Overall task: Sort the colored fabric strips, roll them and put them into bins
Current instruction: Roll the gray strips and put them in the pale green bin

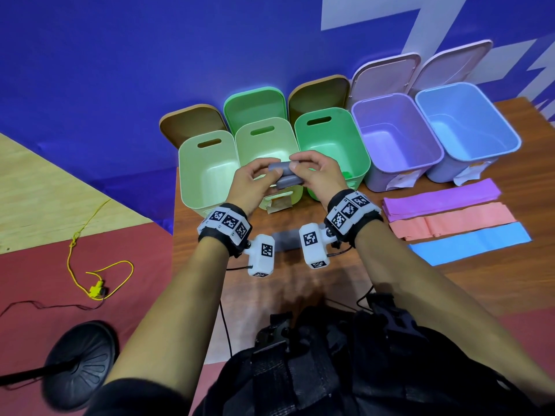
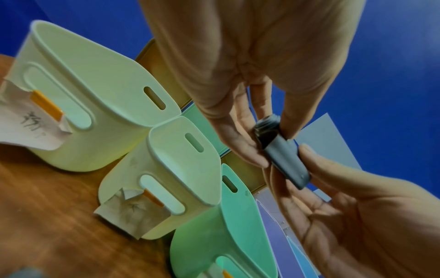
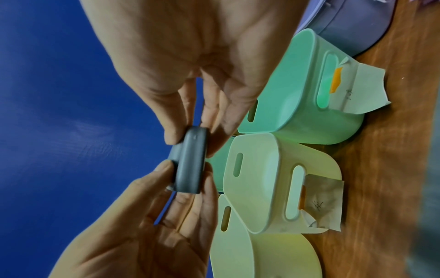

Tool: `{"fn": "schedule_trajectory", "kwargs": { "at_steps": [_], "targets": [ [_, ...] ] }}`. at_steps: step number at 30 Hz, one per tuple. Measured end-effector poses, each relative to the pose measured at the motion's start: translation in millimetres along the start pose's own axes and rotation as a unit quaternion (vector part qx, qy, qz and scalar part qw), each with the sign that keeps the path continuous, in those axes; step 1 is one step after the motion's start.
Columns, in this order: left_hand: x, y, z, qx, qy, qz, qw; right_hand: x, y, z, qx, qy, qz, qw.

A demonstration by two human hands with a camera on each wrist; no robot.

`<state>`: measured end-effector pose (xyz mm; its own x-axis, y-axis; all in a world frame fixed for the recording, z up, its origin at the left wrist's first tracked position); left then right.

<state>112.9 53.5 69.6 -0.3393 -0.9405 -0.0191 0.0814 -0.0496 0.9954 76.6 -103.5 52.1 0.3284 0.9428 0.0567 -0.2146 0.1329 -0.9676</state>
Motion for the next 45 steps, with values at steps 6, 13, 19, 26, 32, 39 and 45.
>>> {"fn": "schedule_trajectory", "kwargs": {
  "at_steps": [6, 13, 19, 26, 32, 39, 45],
  "targets": [
    [0.9, -2.1, 0.6, -0.016, 0.002, 0.022, 1.000, -0.9, -3.7, 4.0, -0.014, -0.001, 0.011, 1.000],
    [-0.1, 0.6, 1.3, 0.014, -0.001, 0.001, 1.000, 3.1, -0.4, 6.3, 0.044, -0.024, -0.048, 0.998],
    [-0.1, -4.2, 0.5, -0.005, 0.008, 0.017, 1.000, 2.0, -1.6, 4.3, 0.016, -0.014, -0.017, 1.000],
    [-4.2, -7.7, -1.0, 0.010, -0.004, -0.004, 1.000, 3.5, 5.0, 4.8, 0.023, -0.007, -0.005, 1.000],
    [-6.7, -10.9, -5.6, 0.025, -0.003, -0.022, 0.999, 6.1, 7.6, 4.0, 0.066, -0.028, -0.077, 0.994],
    [-9.2, -19.4, -15.9, 0.011, -0.006, -0.043, 0.999, 6.2, 14.0, -8.3, 0.059, -0.017, -0.041, 0.997],
    [-15.4, -33.1, -31.2, -0.005, 0.002, -0.036, 0.999, 14.0, 25.8, -26.8, 0.099, -0.012, -0.045, 0.994]
  ]
}}
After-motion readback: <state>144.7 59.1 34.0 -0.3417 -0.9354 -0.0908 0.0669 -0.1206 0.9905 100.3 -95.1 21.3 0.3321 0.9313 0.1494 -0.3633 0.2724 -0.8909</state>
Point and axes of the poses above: each hand's wrist, its own z-axis away from the middle knuckle, its own x-axis out of the palm, y = z × x, the point moved 5 cm from there along -z, towards the middle knuckle, and after that the axes turned 6 degrees about x, right-handed, at the moved point
